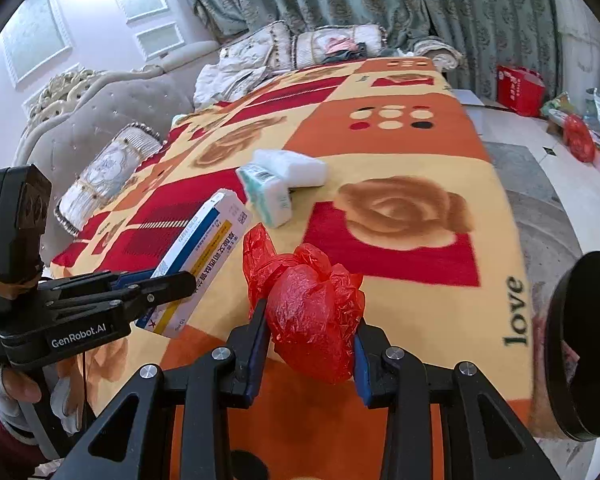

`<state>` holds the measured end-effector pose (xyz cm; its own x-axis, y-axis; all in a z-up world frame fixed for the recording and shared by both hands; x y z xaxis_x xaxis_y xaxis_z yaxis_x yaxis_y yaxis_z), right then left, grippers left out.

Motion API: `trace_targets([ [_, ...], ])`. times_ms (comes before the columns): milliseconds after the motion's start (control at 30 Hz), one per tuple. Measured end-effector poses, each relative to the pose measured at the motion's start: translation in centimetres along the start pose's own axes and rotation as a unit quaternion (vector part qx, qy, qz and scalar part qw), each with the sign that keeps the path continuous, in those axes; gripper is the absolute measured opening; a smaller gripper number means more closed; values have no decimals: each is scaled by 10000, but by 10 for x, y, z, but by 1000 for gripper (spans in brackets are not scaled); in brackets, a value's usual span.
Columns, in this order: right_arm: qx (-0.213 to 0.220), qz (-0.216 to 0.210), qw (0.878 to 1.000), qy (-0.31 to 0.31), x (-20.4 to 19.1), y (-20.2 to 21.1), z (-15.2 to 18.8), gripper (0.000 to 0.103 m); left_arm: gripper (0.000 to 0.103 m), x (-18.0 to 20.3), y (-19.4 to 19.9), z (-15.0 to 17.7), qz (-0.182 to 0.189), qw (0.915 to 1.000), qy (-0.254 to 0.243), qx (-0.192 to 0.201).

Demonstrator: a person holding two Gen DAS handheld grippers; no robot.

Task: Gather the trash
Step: 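Carry the white box and red bag over the black bin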

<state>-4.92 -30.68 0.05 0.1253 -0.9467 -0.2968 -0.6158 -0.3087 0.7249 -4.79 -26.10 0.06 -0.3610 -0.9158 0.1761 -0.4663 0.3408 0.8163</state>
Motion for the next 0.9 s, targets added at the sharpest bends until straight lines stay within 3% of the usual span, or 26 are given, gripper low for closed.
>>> trace_targets([
  [900,404,513,9947,-794,92,65,12,35,22,100,-23,-4,438,9969,-642,-153],
])
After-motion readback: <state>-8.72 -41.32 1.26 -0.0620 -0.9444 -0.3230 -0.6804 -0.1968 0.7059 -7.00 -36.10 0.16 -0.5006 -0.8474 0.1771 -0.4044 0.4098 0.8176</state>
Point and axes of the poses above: each gripper's, at about its wrist camera, not at the fingertips, and y roughly against the way its jaws point, x to its right, z to its underside, the point moved 9 cm from there along -y, roughly the way its jaws point, and after that the axes turned 2 degrees about -z, right-handed, at the moved point
